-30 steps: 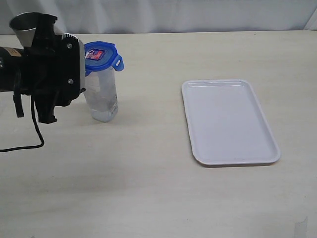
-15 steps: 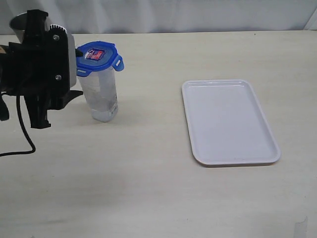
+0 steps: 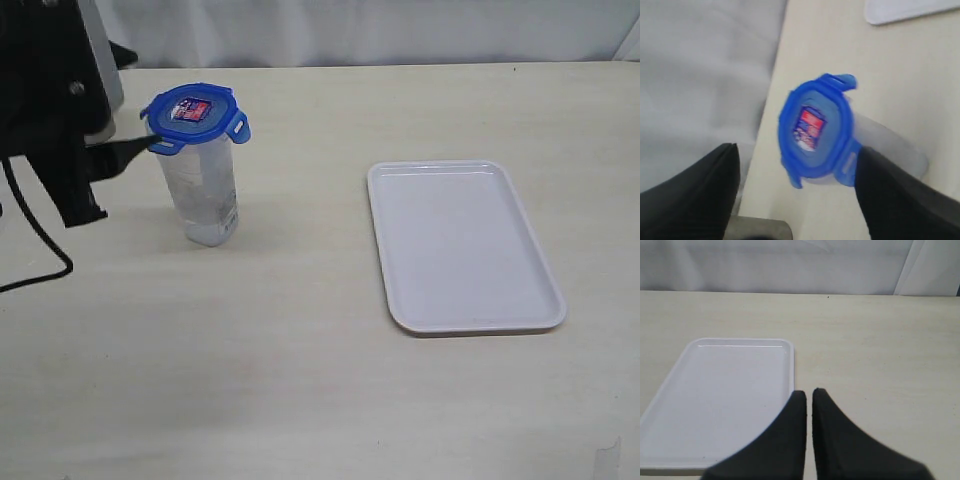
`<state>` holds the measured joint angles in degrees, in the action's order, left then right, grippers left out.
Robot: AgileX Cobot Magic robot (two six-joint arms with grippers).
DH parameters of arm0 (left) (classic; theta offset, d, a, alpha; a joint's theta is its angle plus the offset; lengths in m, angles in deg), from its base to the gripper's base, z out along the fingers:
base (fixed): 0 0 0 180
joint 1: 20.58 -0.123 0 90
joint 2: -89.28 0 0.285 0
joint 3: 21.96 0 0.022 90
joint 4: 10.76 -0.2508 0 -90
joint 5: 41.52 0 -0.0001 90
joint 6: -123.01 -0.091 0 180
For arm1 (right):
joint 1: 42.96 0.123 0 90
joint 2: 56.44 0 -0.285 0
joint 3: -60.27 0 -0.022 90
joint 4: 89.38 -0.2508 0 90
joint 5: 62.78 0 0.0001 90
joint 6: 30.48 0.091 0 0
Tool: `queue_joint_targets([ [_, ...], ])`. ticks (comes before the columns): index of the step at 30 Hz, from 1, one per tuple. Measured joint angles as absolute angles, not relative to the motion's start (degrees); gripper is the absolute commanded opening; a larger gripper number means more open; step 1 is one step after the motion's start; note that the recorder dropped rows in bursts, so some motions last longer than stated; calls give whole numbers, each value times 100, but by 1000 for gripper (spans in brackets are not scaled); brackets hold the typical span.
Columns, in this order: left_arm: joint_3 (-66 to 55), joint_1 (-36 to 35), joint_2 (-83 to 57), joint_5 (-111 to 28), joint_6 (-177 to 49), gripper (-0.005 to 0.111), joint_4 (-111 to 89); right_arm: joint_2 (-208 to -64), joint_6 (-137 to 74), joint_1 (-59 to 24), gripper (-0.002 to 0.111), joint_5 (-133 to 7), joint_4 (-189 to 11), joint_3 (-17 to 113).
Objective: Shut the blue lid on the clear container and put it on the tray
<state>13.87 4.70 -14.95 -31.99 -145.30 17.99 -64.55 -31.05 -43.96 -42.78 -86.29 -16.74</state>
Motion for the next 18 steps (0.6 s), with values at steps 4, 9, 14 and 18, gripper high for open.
queue_joint_targets([
  [4,1387,470,-1606,-3862,-13591,46,1799,-6455,-3105,-4396,4,-4278,-8629,-1674],
  [9,1387,126,-1606,-4834,-12386,7,2094,-6455,-3105,-4396,4,-4278,-8629,-1674],
  [14,1387,-834,-1606,-5401,-11429,0,3297,-6455,-3105,-4396,4,-4278,-8368,-1674],
  [18,1387,-1431,-1434,-5414,-10407,0,3372,-6455,-3105,-4396,4,-4278,-8284,-1674],
])
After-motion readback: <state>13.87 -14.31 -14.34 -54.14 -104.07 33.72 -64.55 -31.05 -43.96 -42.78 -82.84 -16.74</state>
